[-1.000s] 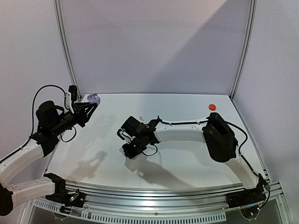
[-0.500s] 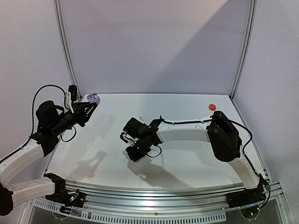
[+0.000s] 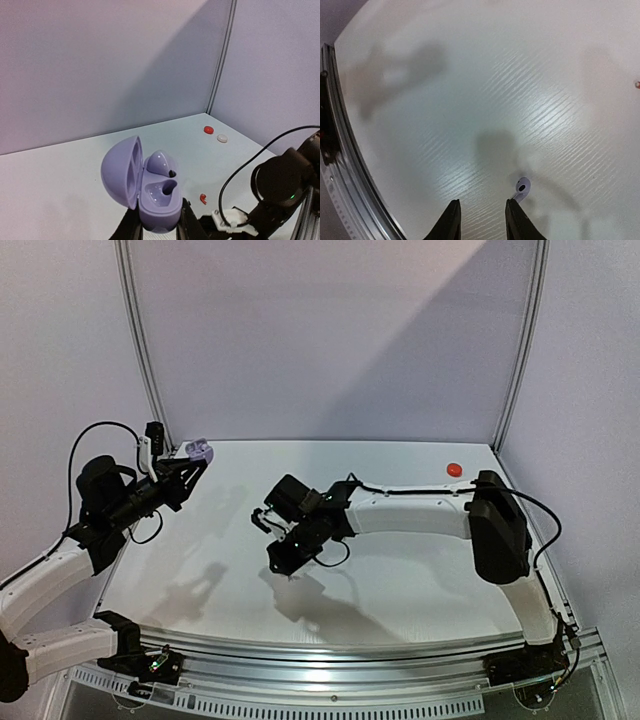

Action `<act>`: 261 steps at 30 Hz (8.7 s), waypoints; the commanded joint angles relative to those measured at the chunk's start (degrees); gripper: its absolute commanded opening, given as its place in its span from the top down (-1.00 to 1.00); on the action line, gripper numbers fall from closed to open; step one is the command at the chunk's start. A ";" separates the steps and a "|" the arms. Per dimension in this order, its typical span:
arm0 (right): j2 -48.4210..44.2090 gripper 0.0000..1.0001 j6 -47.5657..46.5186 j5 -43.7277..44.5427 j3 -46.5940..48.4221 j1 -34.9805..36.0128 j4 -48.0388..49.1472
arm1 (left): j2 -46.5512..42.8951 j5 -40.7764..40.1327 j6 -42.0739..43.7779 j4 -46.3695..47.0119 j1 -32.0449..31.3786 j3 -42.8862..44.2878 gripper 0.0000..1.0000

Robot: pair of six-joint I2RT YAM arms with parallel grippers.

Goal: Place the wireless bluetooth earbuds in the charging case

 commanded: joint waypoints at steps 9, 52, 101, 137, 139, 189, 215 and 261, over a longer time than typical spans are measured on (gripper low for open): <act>5.32 -0.26 10.48 13.88 12.28 -0.58 -11.05 | 0.32 0.78 0.50 0.35 0.87 -0.25 1.00; 15.62 0.53 8.04 19.37 15.97 2.89 -16.69 | 0.34 1.32 0.77 0.28 1.21 -0.58 1.00; -19.03 1.00 -24.62 30.54 13.64 5.94 22.63 | 1.76 6.00 6.78 2.95 -2.08 6.06 1.00; -7.15 1.00 -40.31 29.78 20.43 9.78 43.30 | 1.38 -14.44 20.35 15.33 -15.04 5.71 1.00; -6.71 1.00 -39.37 29.69 21.08 9.45 42.84 | 1.89 -13.54 20.27 16.40 -15.16 5.56 1.00; -5.00 1.00 -42.98 35.19 20.47 7.97 41.21 | 1.91 -11.73 17.26 13.58 -14.96 5.66 1.00; -6.93 1.00 -41.09 27.62 18.35 8.13 39.11 | 1.40 -0.88 16.39 13.85 -14.31 4.83 1.00; -25.73 1.00 -24.59 26.76 8.53 8.70 30.82 | 3.91 -0.65 12.33 9.35 -13.91 6.95 1.00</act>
